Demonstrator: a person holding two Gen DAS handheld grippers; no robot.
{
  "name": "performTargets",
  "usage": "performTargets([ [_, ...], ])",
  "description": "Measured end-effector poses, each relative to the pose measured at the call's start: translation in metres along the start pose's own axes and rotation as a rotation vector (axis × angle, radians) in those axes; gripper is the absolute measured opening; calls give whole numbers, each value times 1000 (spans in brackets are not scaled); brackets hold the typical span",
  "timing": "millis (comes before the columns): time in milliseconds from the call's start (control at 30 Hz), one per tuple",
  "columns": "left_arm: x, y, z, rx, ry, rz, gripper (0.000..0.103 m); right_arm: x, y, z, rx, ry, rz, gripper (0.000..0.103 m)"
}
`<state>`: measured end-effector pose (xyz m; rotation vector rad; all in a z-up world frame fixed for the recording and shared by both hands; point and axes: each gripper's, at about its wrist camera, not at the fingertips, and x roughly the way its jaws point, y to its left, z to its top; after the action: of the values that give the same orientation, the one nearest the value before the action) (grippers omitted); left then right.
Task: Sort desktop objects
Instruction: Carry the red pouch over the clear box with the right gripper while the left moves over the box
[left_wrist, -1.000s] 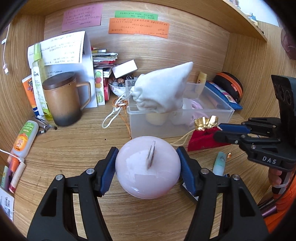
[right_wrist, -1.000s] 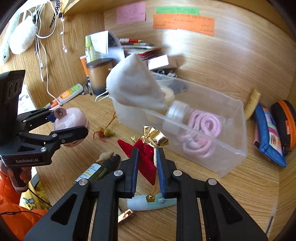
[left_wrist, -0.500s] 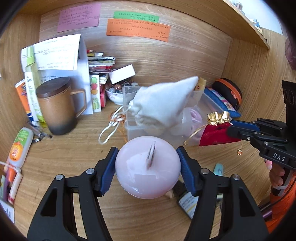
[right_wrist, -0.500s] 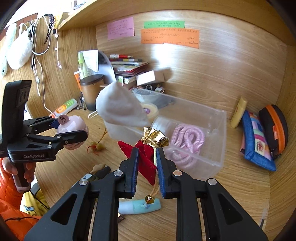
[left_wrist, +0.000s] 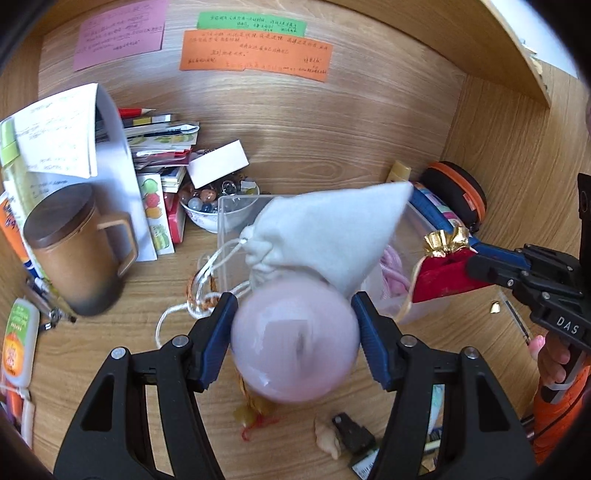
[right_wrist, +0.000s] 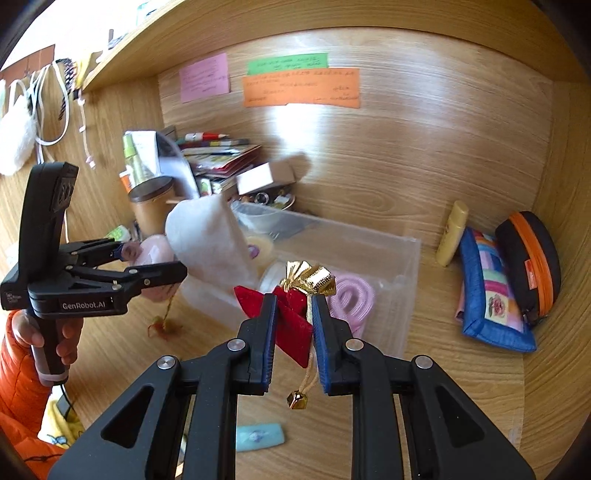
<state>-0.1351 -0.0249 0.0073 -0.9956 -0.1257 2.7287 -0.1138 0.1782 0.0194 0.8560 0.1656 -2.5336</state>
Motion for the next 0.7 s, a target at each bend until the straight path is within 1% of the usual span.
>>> performTargets([
  [33, 2, 0, 3, 0, 7, -8, 57, 2, -3, 2, 5, 0, -5, 17],
  [133, 8, 0, 11, 7, 14, -27, 57, 9, -10, 6, 17, 5, -12, 17],
  [267, 18, -2, 17, 32, 26, -9, 57, 19, -16, 9, 23, 15, -21, 17],
  [367, 21, -1, 18, 34, 33, -13, 57, 28, -20, 10, 30, 32, -15, 17],
  [533, 17, -2, 13, 41, 41, -16, 57, 38, -23, 10, 35, 53, -3, 17],
  [700, 2, -2, 5, 58, 27, -22, 57, 43, -22, 11, 26, 57, -20, 17],
])
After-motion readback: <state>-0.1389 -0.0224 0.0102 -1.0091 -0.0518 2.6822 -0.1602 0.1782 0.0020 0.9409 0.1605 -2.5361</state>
